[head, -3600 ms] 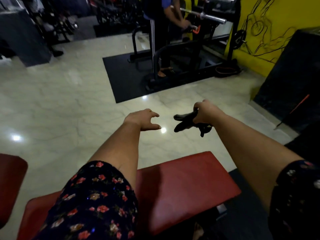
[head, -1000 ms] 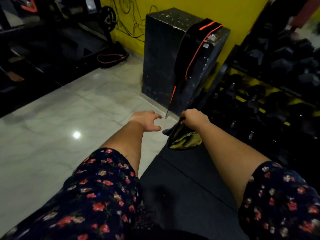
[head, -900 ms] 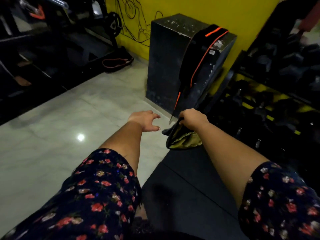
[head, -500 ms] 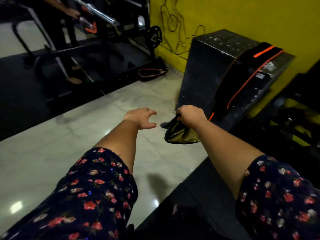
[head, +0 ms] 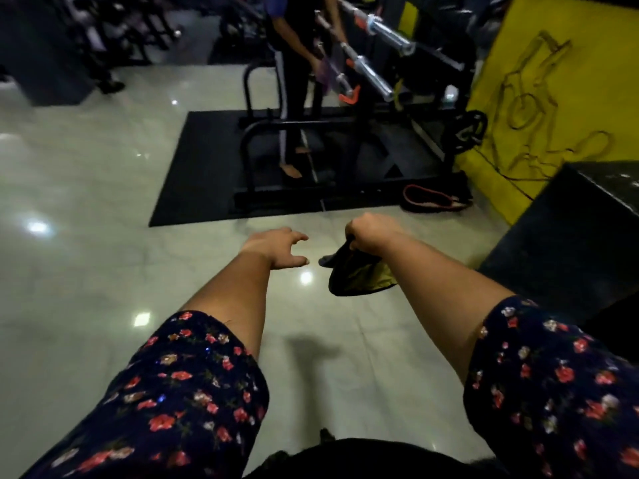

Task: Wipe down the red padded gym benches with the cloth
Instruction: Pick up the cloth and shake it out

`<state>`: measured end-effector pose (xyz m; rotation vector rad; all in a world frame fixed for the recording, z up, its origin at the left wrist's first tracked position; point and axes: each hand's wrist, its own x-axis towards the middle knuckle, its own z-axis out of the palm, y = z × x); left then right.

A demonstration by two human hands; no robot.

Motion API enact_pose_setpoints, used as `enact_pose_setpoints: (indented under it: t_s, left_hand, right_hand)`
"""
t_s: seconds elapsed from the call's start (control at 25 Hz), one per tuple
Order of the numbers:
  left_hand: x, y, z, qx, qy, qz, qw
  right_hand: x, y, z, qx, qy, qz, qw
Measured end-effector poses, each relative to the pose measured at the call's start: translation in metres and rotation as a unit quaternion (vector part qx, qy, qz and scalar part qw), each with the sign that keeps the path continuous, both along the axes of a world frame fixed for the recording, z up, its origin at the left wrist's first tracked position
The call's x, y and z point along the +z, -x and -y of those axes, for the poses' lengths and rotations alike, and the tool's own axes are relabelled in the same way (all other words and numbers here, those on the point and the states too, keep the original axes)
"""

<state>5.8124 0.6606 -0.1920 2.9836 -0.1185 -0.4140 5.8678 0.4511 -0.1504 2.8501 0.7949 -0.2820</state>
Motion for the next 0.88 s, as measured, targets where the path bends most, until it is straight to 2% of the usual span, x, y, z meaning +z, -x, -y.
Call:
enact_pose_setpoints:
  t_s: [0.24, 0.4, 0.56, 0.88]
  left_hand:
    - [-0.012, 0.027, -0.079, 0.146, -0.025, -0.01, 0.989]
    - [-0.009, 0.04, -0.147, 0.21, -0.02, -0.007, 0.978]
    - [-0.004, 0.052, -0.253, 0.29, -0.018, 0.007, 0.957]
    - [-0.017, 0.089, -0.449, 0.394, -0.018, -0.023, 0.919]
  right_hand:
    - [-0.023, -0.03, -0.1, 0.116, 0.007, 0.018, 0.993]
    - [-0.034, -0.041, -0.18, 0.175, 0.012, 0.017, 0.984]
    - [-0.035, -0.049, -0.293, 0.234, 0.015, 0.026, 0.972]
    - [-0.034, -0.042, -0.533, 0.34, -0.009, 0.015, 0.94]
